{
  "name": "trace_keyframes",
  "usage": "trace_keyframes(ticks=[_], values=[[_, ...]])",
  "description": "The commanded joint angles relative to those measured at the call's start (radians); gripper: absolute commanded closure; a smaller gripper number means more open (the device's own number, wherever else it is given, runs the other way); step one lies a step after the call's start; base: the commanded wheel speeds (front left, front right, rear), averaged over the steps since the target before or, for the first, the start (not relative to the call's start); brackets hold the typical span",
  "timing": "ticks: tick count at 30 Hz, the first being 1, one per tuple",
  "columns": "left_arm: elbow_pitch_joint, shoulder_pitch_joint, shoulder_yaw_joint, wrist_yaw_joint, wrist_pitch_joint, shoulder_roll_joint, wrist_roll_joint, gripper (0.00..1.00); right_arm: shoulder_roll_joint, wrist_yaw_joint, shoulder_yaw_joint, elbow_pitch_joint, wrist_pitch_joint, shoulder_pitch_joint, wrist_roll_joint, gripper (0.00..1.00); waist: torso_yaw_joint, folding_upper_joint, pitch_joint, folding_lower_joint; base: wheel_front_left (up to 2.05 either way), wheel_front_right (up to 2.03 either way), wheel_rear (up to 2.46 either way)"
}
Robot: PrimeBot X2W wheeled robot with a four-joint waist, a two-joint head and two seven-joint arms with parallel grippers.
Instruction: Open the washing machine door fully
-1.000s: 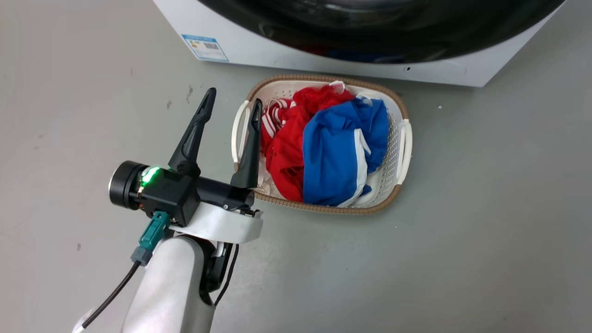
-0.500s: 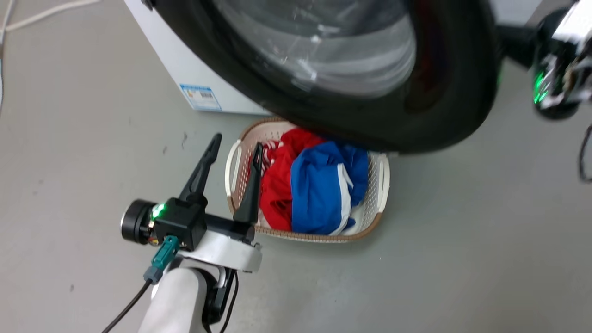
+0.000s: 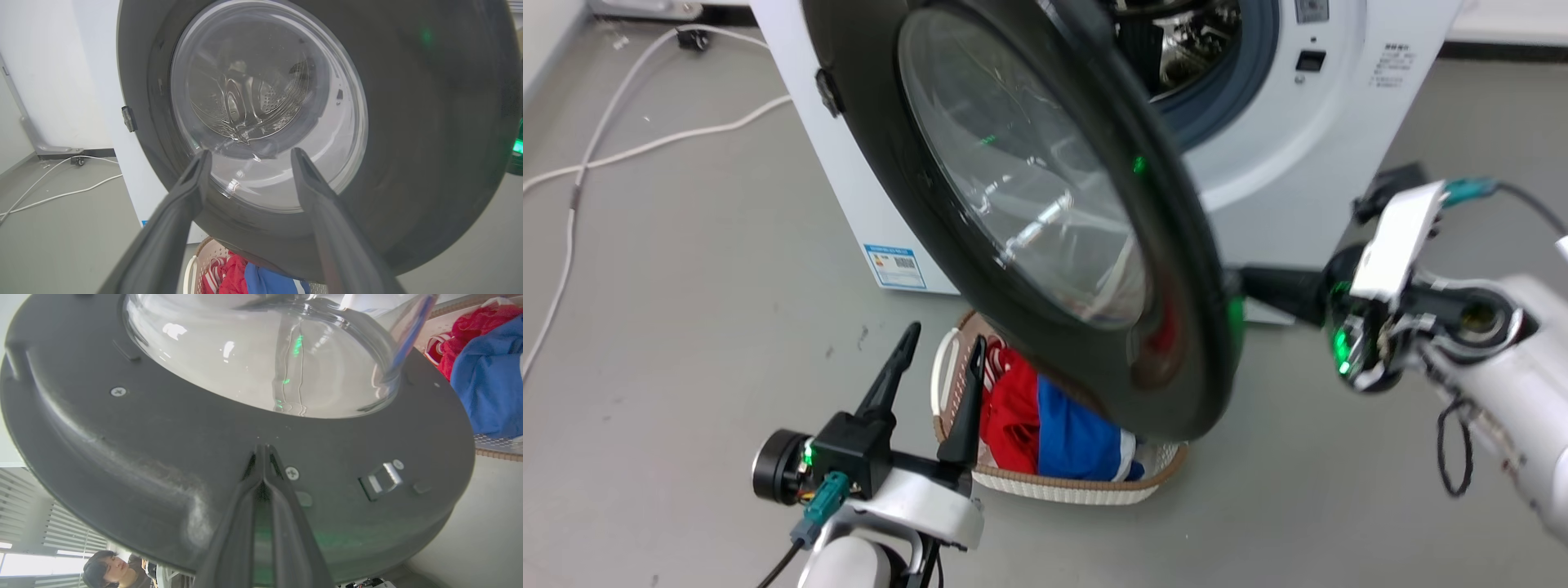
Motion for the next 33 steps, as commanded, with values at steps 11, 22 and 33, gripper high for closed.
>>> trace_keyframes(ticks=[11,22,33], values=[[0.035,0.052,-0.006,-0.008,-0.003,0.000,-0.013,0.00,0.000,0.002,0.135,-0.290,-0.117,0.149,0.031,1.00,0.059,0.0000,-0.078,0.0001,0.00,0.00,0.00],[0.064,0.064,0.000,-0.015,-0.002,0.008,-0.005,0.00,-0.027,0.001,0.190,-0.414,-0.301,0.187,0.062,1.00,0.063,0.0000,-0.104,0.0001,0.00,0.00,0.00],[0.092,0.077,0.027,-0.015,-0.002,0.041,-0.027,0.00,-0.134,0.001,0.129,-0.383,-0.852,0.268,-0.146,1.00,-0.018,0.0000,-0.133,0.0001,0.00,0.00,0.00]])
